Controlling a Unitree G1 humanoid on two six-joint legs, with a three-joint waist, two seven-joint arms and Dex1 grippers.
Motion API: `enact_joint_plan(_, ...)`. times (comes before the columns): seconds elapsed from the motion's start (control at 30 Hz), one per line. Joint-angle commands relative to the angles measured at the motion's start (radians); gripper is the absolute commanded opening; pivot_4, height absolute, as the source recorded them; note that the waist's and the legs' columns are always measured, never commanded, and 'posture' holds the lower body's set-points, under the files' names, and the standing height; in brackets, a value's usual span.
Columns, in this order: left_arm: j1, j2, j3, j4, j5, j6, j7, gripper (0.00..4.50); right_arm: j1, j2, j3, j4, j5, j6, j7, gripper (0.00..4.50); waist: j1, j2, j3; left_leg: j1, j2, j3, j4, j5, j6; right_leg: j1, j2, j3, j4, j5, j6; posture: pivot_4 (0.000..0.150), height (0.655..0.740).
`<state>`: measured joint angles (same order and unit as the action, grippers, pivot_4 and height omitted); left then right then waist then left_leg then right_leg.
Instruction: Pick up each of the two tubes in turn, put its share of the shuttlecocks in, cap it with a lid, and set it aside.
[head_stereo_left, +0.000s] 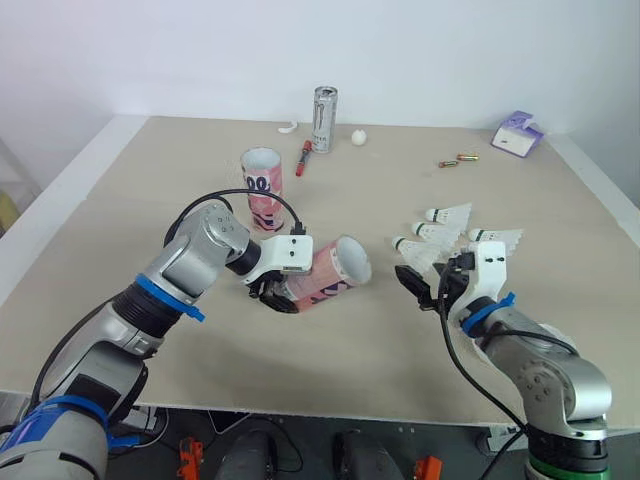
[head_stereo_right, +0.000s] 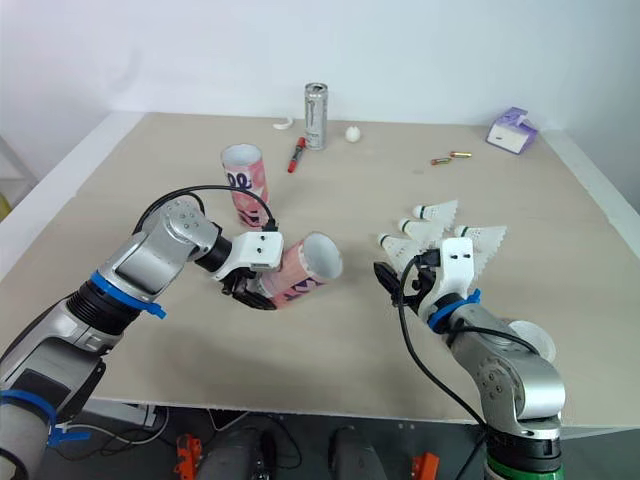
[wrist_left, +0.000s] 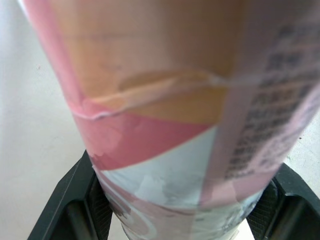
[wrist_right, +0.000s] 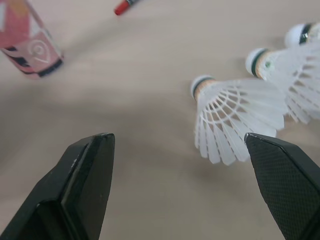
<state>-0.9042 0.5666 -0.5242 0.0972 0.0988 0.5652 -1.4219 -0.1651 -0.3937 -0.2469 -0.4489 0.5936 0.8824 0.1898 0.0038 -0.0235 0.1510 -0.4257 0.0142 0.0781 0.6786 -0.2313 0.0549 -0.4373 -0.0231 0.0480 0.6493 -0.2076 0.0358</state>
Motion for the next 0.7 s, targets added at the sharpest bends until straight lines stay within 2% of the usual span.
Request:
enact_joint_plan(0.03,0.004,-0.003,-0.016,-0.014,-0.003,-0.005,0.0,2.95,-0.045,0.028,0.014,0.045,-0.022,-0.042,-0.008,4.45,0.0,0.0,0.0,0.0,0.0,0.0,0.0,0.0,0.0,0.0,0.0,0.0,0.0,0.0,0.0,0.15,0.74)
enact_joint_plan(0.53,0.015,0.001,-0.012,-0.029,-0.004,0.007,0.008,2.95,-0.206,0.067,0.041,0.294,-0.098,-0.117,0.001,4.45,-0.001,0.0,0.0,0.0,0.0,0.0,0.0,0.0,0.0,0.0,0.0,0.001,0.0,0.0,0.001,0.15,0.74)
enact_joint_plan(0.6,0.016,0.001,-0.011,-0.029,-0.003,0.008,0.01,2.95,-0.222,0.069,0.042,0.326,-0.11,-0.13,0.005,3.94,-0.002,0.0,0.0,0.0,0.0,0.0,0.0,0.0,0.0,0.0,0.0,0.001,0.0,0.0,0.001,0.15,0.74)
enact_joint_plan(0.67,0.017,0.002,-0.01,-0.03,-0.003,0.01,0.011,2.95,-0.236,0.071,0.044,0.349,-0.123,-0.146,0.008,3.09,-0.002,0.0,0.0,0.0,0.0,0.0,0.0,0.0,0.0,0.0,0.0,0.001,0.0,0.0,0.001,0.15,0.74)
enact_joint_plan(0.7,0.018,0.003,-0.01,-0.031,-0.004,0.01,0.012,2.95,-0.242,0.073,0.043,0.356,-0.125,-0.149,0.008,2.95,-0.002,0.0,0.0,0.0,0.0,0.0,0.0,0.0,0.0,0.0,0.0,0.001,0.0,0.0,0.001,0.15,0.74)
